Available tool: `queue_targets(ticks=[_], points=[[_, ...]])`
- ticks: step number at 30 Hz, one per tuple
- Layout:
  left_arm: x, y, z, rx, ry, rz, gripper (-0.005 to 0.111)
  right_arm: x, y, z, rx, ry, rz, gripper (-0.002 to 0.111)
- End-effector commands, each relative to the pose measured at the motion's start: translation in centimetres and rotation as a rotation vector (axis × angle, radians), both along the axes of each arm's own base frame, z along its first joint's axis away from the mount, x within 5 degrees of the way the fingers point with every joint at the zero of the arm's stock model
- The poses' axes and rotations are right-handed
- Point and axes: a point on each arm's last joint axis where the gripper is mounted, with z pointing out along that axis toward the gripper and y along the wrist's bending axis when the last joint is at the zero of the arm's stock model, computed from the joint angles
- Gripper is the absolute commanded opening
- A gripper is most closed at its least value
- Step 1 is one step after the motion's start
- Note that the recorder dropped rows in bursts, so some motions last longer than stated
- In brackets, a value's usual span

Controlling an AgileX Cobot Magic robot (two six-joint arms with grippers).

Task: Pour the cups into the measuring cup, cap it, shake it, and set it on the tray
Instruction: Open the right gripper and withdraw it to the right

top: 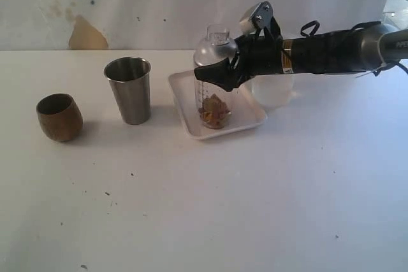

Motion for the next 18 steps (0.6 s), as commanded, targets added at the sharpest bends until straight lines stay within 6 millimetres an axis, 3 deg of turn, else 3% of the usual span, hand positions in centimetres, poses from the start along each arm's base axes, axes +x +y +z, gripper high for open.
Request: queue_targets(ticks=[1,18], points=[[0.0,0.0,0.0,0.0,-0.01,-0.002,0.001,0.0,0.0,0.6,0.022,-0.003,-0.007,0.089],[0.0,0.0,0.0,0.0,-0.01,-0.002,0.001,-0.5,0.1,4.2,0.083,-0.04,-0.016,0.089]])
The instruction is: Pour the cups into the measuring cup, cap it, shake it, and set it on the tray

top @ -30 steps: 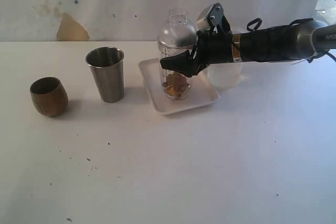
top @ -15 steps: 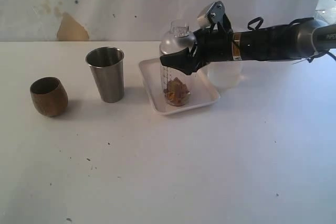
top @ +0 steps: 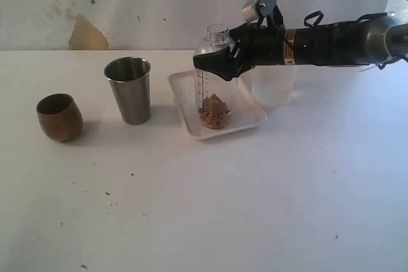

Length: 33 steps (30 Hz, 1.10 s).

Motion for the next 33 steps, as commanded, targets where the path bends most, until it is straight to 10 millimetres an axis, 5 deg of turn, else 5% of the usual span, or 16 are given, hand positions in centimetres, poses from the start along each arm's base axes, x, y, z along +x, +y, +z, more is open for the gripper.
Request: queue_targets(ticks=[1,8,17,18,25,33], points=[[0.0,0.0,0.0,0.0,-0.01,-0.002,0.001,-0.3,0.0,2.5,0.045,-0.022,-0.017,0.089],[0.0,0.0,0.0,0.0,-0.01,-0.002,0.001,-1.4,-0.2,7.5,0.065,-0.107,-0.045,0.079],[0.0,0.0,0.0,0.0,-0.01,-0.002,0.001,-4.6,-0.3,14.9,0.177,-0.099,-0.065,0.023],[0.0,0.0,0.0,0.0,-0.01,-0.002,0.001,-41.9,-8.9,20.4,1.094,-0.045,-0.776,0.0],[0.0,0.0,0.0,0.0,-0.01,-0.002,0.001,-44.5,-8.2,22.1,0.927,-0.547,-0.623,0.0],[0.0,0.0,0.0,0.0,-0.01,-0.002,0.001,-44.4,-8.4,21.3,0.958,-0.586,-0.621,0.0]])
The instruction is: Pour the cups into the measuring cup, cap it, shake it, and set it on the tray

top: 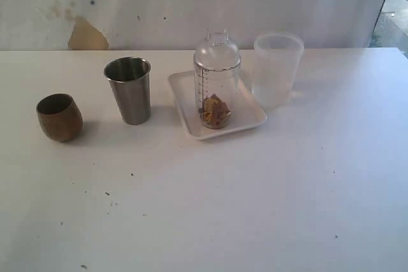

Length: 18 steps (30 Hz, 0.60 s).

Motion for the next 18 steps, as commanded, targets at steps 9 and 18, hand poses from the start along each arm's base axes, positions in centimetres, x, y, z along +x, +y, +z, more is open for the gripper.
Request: queue_targets(ticks=[9,18], points=[[0.0,0.0,0.0,0.0,-0.01,-0.002,0.001,-0.2,-1.5,-4.9,-0.168,0.042,-0.386,0.0],[0.0,0.0,0.0,0.0,-0.01,-0.002,0.001,1.8,-1.2,-13.3,-0.493,0.346,-0.518,0.0]])
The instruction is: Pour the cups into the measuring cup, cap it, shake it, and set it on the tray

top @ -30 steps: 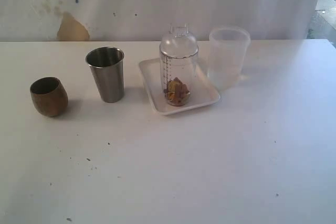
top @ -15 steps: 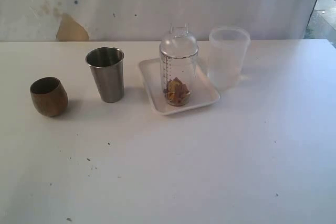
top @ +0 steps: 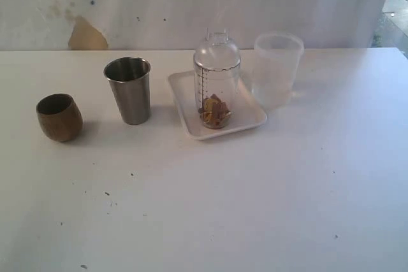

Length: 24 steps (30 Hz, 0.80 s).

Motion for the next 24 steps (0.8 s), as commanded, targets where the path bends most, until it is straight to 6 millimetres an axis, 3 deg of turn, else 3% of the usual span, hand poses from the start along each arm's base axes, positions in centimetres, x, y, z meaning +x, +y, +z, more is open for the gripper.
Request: queue_targets(ticks=[1,4,7,12,24], points=[[0.0,0.0,0.0,0.0,-0.01,-0.002,0.001,1.5,0.0,-4.7,-0.057,0.194,-0.044,0.0],[0.0,0.0,0.0,0.0,-0.01,-0.002,0.001,2.9,0.0,-10.4,-0.019,0.42,-0.041,0.0],[0.0,0.0,0.0,0.0,-0.01,-0.002,0.001,3.0,0.1,-12.0,-0.069,0.563,-0.039,0.0],[0.0,0.0,0.0,0.0,-0.01,-0.002,0.001,2.8,-0.1,-13.3,-0.069,0.711,-0.059,0.0],[0.0,0.0,0.0,0.0,-0.01,-0.002,0.001,2.7,-0.1,-13.9,-0.108,0.777,-0.064,0.0]])
